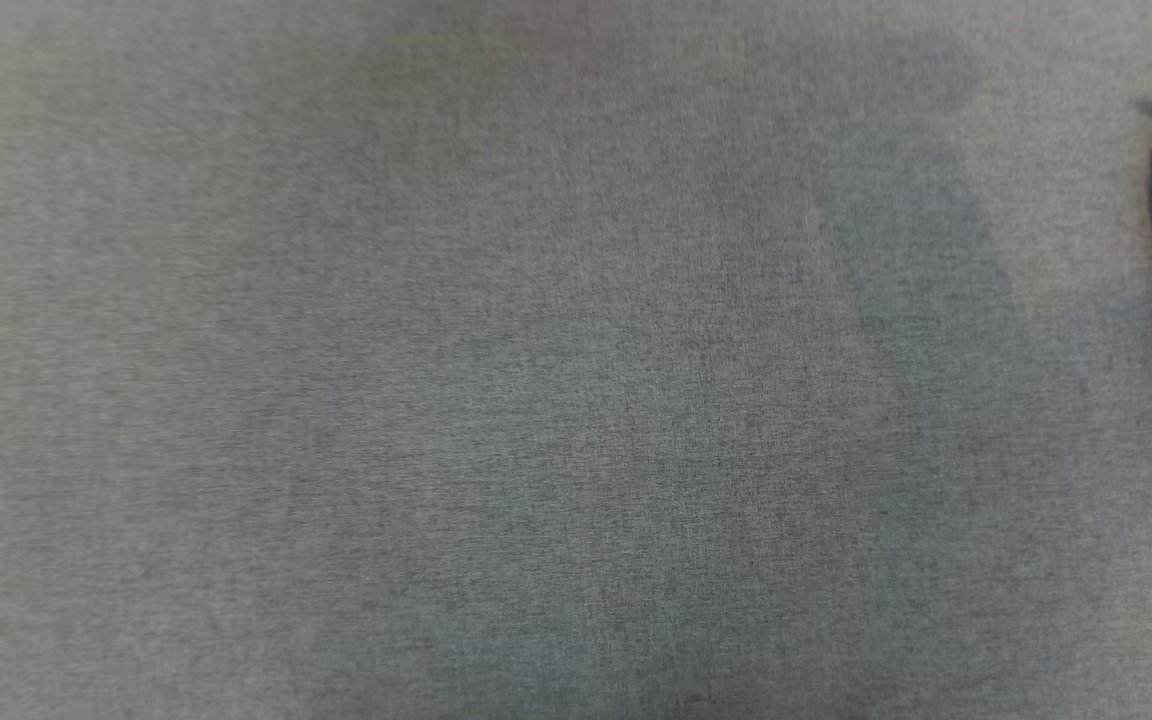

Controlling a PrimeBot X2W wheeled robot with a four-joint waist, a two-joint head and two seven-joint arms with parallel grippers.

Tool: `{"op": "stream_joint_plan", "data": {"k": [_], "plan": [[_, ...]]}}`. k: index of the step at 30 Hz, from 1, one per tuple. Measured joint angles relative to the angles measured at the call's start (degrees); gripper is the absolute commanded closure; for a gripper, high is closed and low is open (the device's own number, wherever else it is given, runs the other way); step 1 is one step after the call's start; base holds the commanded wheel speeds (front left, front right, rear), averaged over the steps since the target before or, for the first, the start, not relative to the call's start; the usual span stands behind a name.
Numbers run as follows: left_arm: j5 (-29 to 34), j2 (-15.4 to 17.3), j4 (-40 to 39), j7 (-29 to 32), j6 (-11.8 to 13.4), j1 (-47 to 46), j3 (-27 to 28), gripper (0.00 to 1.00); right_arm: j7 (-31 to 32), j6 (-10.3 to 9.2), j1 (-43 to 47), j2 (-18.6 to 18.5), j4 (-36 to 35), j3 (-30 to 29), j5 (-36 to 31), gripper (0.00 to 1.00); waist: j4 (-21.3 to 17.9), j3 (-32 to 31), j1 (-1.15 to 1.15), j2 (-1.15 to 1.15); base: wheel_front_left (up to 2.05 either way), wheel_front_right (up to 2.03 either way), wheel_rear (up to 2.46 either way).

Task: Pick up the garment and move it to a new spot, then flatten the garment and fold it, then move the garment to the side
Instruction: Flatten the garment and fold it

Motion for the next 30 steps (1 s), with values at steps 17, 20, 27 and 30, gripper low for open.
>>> {"op": "stream_joint_plan", "data": {"k": [17, 20, 27, 30], "plan": [[11.41, -3.28, -10.26, -1.71, -0.36, 18.28, -7.14, 1.0, -8.51, 0.0, 12.2, 4.24, 20.91, 4.17, -6.6, 1.0, 2.64, 5.74, 0.0, 0.0, 0.0, 0.0, 0.0], [11.52, -2.99, -12.16, -1.71, -0.36, 22.82, -7.68, 1.0, -8.58, -0.01, 15.62, 2.58, 20.59, 6.67, -4.65, 1.0, 3.08, 4.0, 0.0, 0.0, 0.0, 0.0, 0.0], [11.41, -2.31, -13.67, -1.71, -0.36, 32.51, -11.55, 1.0, -8.59, -0.01, 24.41, -2.86, 21.21, 15.94, 1.52, 1.0, 4.04, -1.5, 0.0, 0.0, 0.0, 0.0, 0.0], [11.25, -1.83, -13.8, -1.7, -0.36, 35.27, -13.86, 1.0, -8.59, -0.01, 26.18, -5.13, 22.07, 21.14, 3.3, 1.0, 4.25, -4.13, 0.0, 0.0, 0.0, 0.0, 0.0]]}}
